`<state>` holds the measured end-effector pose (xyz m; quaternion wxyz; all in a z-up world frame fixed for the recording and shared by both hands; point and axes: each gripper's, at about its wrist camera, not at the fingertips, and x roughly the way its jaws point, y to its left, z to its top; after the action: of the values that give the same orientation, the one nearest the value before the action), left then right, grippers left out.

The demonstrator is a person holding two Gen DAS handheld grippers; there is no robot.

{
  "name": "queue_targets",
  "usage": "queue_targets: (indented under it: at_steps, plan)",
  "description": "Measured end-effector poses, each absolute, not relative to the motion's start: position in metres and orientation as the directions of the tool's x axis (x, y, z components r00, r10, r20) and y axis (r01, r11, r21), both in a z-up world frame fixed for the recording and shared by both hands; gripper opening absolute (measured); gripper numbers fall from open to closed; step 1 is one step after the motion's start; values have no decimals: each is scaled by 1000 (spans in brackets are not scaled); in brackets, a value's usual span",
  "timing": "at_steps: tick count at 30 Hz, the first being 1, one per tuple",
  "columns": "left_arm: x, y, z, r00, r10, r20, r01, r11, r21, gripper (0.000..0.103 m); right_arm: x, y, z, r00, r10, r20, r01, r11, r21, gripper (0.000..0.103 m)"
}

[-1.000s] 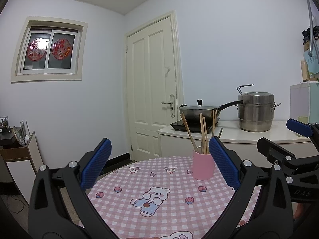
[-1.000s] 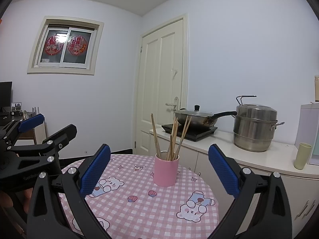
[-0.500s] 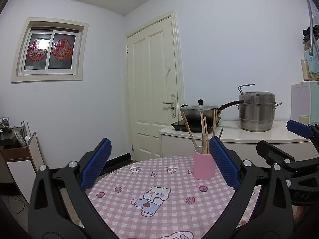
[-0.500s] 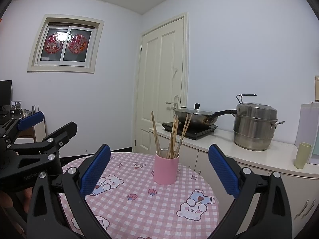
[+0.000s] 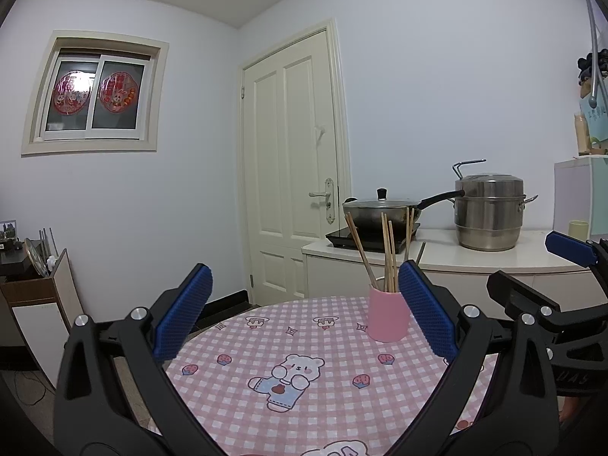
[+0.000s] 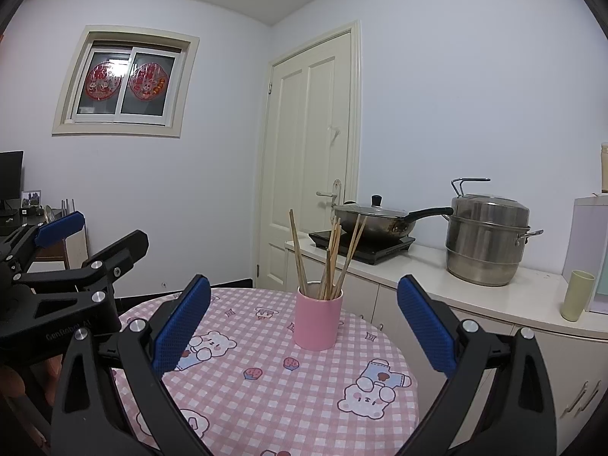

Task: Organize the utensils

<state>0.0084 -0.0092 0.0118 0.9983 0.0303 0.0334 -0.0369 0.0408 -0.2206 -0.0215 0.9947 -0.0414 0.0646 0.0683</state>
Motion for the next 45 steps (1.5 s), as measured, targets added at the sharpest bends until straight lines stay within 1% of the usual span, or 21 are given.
queue_targets:
  at_steps: [45]
  plan:
    - [12, -7, 9, 995, -65, -81, 70, 996, 61, 96, 48, -224, -25, 979, 136, -153, -150, 985, -86, 95]
